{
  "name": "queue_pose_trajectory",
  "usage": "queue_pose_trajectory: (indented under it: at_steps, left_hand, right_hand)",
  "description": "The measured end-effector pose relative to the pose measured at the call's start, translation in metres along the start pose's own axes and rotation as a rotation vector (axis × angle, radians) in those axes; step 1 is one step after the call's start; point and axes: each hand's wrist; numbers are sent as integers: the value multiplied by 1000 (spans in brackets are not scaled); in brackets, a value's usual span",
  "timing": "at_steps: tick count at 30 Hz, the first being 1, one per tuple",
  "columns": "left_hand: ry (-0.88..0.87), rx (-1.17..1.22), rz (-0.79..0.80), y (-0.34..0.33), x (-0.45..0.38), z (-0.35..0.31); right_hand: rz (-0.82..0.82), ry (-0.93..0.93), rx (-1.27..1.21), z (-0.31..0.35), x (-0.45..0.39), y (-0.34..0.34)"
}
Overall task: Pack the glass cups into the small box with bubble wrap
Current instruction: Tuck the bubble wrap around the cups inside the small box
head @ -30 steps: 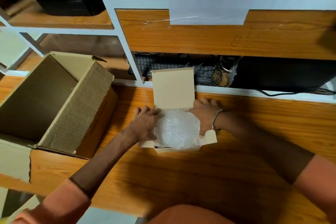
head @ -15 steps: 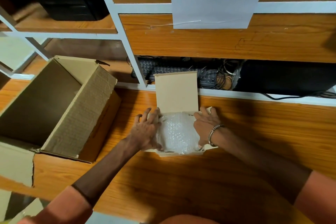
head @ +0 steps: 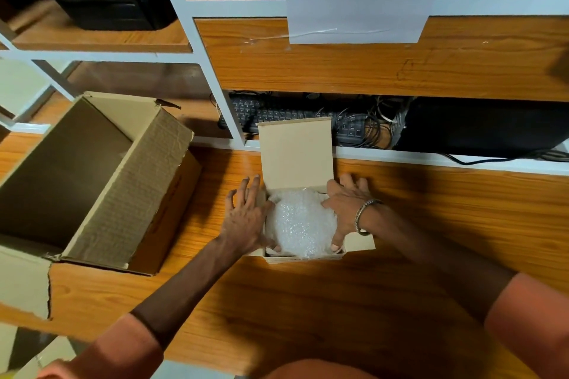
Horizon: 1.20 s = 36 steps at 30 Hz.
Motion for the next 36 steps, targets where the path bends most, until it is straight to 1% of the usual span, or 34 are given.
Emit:
queue_pose_trajectory:
  at_steps: [5,10,15,18,21,24,26,30,36]
  left_hand:
    - [11,-31,-28,-3,0,-10]
    - [18,-77,-39,-1,2,-17]
    - [19,-104,-32,-4,4,-23]
    - [-27,-108,-75,-1,5,-21]
    - [-102,-87,-68,8,3,-13]
    - [-177,-109,-55,4,3,-10]
    - [-211,-113,-43,-2,4,-11]
    - [-201,-49,-51,-4,4,-11]
    - [-158,-8,-92,-11,-3,-17]
  right_hand:
    - [-36,29,21,-3,-3,-3]
    - [-49,17,40,-1,2,-2]
    - [-71,1,6,7,9,-5]
    - [-104,44,-82,1,21,-4]
    - [-166,67,-115,-2,33,0]
    - [-106,70,-110,2,33,-2]
    - [-111,74,-73,6,29,-9]
    - [-125,88,-2,17,17,-18]
    - [-84,22,-95,12,1,-15]
Point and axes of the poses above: each hand's wrist, its own x-axis away from the middle knuckle, its own y-axis out of the back of the hand, z = x × y, and after that the axes turned 9 degrees about y, right-handed
